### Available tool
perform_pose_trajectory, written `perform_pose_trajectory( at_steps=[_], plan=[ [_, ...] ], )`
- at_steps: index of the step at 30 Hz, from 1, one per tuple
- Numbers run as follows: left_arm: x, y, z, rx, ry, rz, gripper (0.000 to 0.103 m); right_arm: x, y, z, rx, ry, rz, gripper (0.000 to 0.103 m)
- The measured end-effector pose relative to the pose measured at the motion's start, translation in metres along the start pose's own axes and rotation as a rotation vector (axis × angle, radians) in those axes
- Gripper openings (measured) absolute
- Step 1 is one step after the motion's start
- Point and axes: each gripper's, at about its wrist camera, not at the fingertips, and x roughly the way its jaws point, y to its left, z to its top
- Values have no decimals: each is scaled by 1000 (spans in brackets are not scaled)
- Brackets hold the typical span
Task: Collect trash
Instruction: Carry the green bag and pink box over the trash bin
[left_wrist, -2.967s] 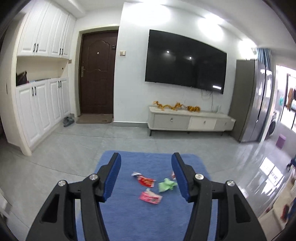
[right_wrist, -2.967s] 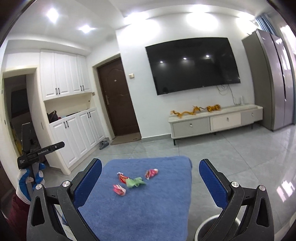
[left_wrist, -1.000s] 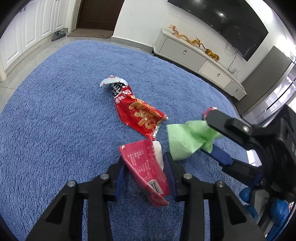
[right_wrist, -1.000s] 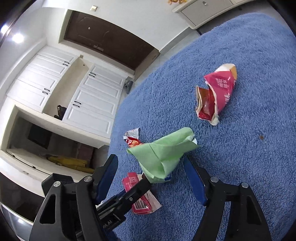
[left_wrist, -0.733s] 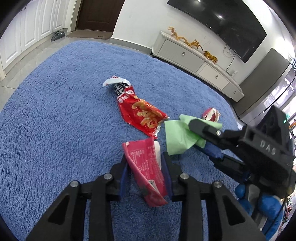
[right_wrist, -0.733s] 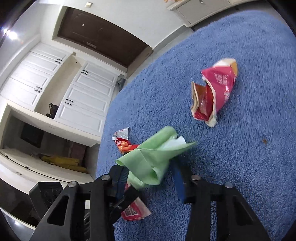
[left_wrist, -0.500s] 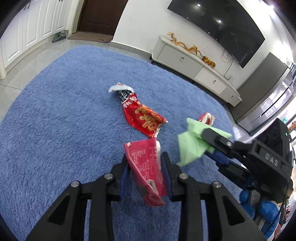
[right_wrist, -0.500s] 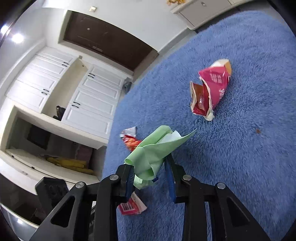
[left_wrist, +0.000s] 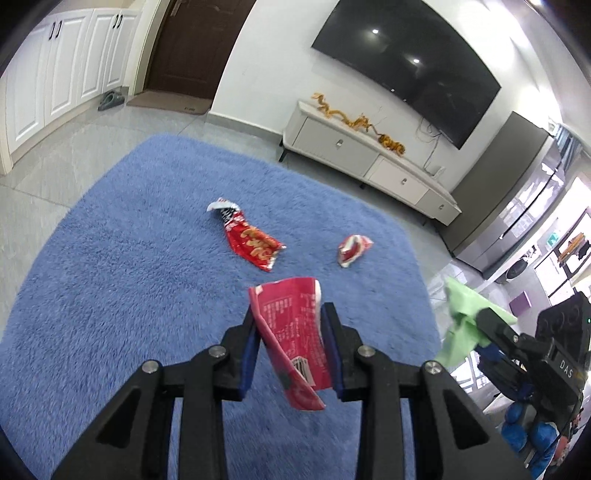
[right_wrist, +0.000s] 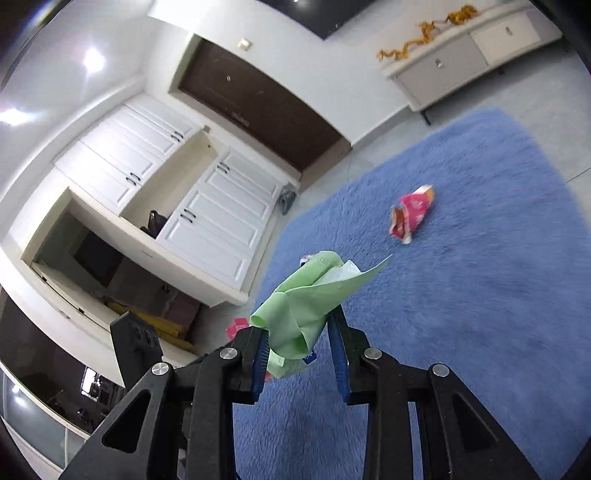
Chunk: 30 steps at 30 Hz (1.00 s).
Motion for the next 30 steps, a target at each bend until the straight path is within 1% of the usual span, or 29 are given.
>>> perform_pose_trajectory(
  at_steps=[4, 9, 11, 16, 20, 22, 26, 28, 30],
  plan=[
    [-25, -23, -2, 42, -33, -13, 30, -52, 4, -9, -12, -67, -17, 29],
    [-50, -56, -6, 86, -61, -51, 30, -110, 2, -19, -22, -151, -64, 29],
    [-58, -72, -6, 107, -65, -76, 30, -131, 0, -22, -25, -181, -80, 29],
    [-67, -124, -11, 177, -61, -158, 30, -185, -11, -33, -39, -264, -160, 29],
    [-57, -179, -18, 247, -17, -244, 30, -231, -30, -42, -27, -336, -228, 29],
    [-47, -207, -23, 287, 9, -272, 30, -251, -41, -46, -18, -368, -266, 29],
    [-16, -266, -42, 380, 74, -307, 30, -291, -73, -59, 20, -424, -367, 30],
    [3, -293, -53, 420, 113, -316, 30, -301, -93, -65, 52, -432, -424, 30],
    [20, -312, -66, 452, 147, -321, 30, -307, -114, -71, 94, -426, -448, 30]
  ],
)
